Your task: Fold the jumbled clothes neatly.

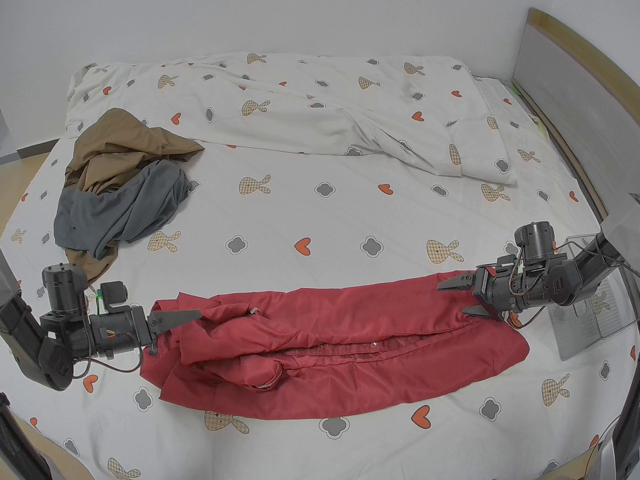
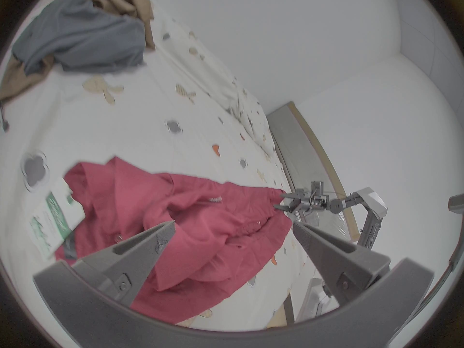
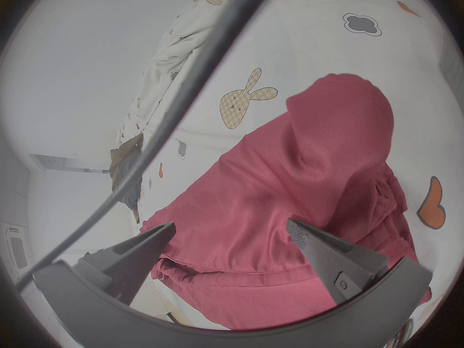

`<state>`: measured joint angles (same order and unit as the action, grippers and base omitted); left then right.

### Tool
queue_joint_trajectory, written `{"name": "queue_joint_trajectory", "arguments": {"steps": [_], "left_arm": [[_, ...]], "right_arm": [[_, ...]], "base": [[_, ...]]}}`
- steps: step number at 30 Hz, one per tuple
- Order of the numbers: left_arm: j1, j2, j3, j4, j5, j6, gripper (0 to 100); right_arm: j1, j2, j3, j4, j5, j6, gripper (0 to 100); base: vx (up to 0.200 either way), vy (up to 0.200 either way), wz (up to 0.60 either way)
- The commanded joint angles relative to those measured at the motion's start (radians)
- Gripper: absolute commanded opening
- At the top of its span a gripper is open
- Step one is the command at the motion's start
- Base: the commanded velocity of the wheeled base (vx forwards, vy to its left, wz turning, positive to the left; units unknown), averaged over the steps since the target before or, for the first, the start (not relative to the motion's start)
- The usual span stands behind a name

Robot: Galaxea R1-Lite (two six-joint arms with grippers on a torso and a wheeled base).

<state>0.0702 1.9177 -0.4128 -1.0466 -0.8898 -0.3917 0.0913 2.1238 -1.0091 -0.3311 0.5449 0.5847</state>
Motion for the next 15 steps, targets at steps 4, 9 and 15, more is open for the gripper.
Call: {"name": "queue_joint_trajectory", "arguments": {"steps": [4, 9, 15], "left_arm": [[0.072, 0.069, -0.032, -0.02, 0.002, 0.017, 100], [0.077, 0.25, -0.104, -0.033, 0.003, 0.106, 100], [0.091, 0.314, -0.164, -0.033, 0.031, 0.106, 100]], "right_arm": [[0.002, -0.008, 0.02, -0.002, 0.001, 0.0, 100], [0.004, -0.015, 0.03, -0.003, 0.003, 0.0, 100], [0.004, -0.015, 0.03, -0.005, 0.001, 0.0, 100]], "base": [[0.0, 0.0, 0.0], [0.0, 0.0, 0.0], [0.0, 0.0, 0.0]]}}
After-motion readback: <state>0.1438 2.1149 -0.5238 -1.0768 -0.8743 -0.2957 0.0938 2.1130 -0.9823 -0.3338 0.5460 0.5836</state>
